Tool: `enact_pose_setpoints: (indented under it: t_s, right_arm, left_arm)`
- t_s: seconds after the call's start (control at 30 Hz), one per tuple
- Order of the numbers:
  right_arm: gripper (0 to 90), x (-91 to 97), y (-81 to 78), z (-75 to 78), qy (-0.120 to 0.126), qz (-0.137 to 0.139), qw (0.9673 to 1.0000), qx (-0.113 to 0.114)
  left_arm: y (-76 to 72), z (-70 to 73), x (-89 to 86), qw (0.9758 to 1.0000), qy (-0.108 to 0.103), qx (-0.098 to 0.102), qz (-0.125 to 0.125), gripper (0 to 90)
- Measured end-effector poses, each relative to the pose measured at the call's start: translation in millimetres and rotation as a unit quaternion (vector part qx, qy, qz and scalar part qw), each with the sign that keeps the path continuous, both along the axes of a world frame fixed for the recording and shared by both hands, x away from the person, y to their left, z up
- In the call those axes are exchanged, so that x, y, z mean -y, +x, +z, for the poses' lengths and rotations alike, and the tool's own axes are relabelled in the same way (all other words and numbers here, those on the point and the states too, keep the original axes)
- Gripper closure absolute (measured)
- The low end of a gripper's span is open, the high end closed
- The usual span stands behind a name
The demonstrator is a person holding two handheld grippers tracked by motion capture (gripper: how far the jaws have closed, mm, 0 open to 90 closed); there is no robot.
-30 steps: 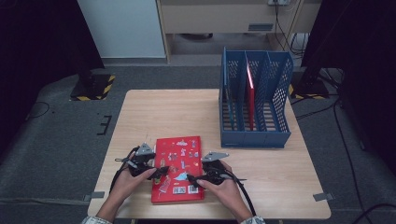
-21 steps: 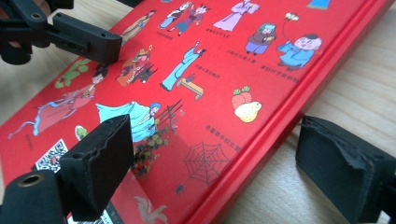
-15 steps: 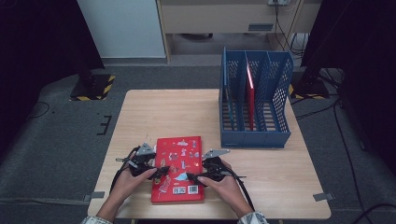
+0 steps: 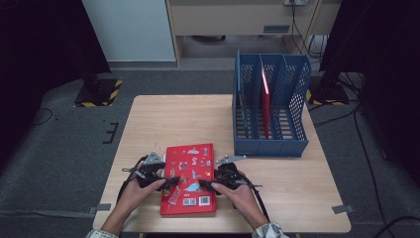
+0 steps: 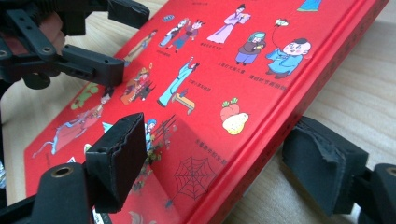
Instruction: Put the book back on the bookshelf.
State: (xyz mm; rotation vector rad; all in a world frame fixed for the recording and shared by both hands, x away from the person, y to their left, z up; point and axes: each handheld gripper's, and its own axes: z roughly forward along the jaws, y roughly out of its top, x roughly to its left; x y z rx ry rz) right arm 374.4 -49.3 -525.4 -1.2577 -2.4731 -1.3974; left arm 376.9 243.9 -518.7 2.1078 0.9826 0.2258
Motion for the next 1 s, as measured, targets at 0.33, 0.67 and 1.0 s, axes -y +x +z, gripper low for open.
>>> enact_pose_setpoints:
  t_s: [0.33,0.67,1.0]
  right_arm:
    - [23.2,-11.1,4.9,14.6,0.0,0.019,0.9998,0.006]
    - [24.8,-24.8,13.1,19.9,-0.006,0.024,0.9997,0.003]
    - [31.3,-31.6,16.0,22.3,-0.003,0.023,0.9997,0.004]
  left_arm:
    - [-0.3,1.3,-4.6,0.9996,-0.029,-0.005,-0.004,8.5]
    - [-0.9,2.7,-6.7,0.9993,-0.036,-0.001,-0.003,8.5]
    - [-2.4,4.7,-4.8,0.9994,-0.031,0.01,-0.006,8.0]
